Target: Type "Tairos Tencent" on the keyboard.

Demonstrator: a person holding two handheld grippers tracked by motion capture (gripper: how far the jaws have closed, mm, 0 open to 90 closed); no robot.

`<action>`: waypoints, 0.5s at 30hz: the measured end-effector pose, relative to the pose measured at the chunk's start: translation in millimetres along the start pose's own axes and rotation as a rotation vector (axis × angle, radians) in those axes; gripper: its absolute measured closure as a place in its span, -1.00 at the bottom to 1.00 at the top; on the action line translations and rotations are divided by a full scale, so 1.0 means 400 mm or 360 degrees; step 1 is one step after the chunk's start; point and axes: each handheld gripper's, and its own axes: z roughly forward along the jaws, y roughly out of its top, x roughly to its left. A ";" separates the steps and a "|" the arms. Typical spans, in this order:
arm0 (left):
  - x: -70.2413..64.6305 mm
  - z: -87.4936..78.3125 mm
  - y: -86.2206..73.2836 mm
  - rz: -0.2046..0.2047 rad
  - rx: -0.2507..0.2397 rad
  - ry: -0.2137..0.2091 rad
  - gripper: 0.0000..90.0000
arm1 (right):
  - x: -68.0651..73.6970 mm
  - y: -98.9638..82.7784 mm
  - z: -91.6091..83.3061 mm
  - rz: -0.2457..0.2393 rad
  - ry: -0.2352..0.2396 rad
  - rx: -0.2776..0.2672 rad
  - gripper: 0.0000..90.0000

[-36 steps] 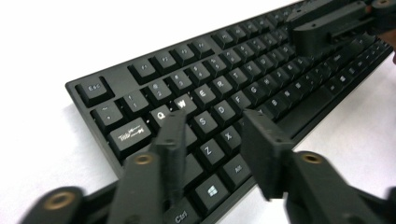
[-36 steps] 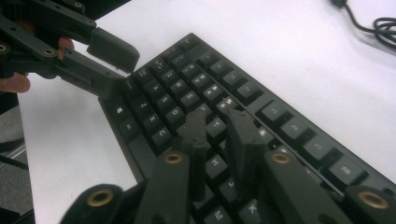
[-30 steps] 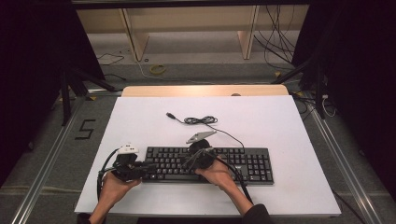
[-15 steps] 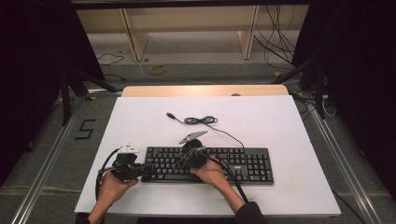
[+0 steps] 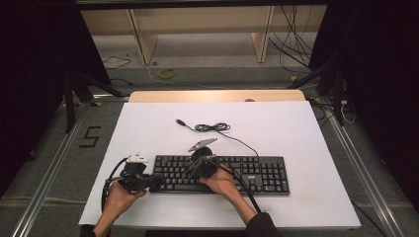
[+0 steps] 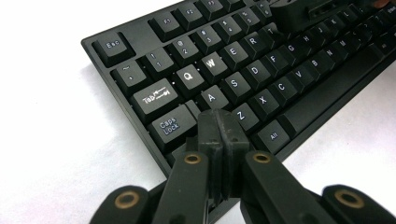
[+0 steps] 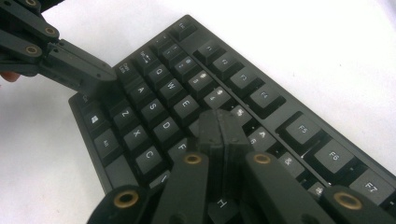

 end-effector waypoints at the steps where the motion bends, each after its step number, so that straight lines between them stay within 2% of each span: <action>1: 0.000 0.001 0.000 -0.0001 0.0003 0.0000 0.98 | 0.000 0.000 0.001 0.0001 -0.0001 0.0002 1.00; 15: 0.004 0.004 -0.001 -0.0009 0.0009 -0.0004 0.98 | -0.002 -0.003 0.013 0.0002 -0.0018 0.0034 1.00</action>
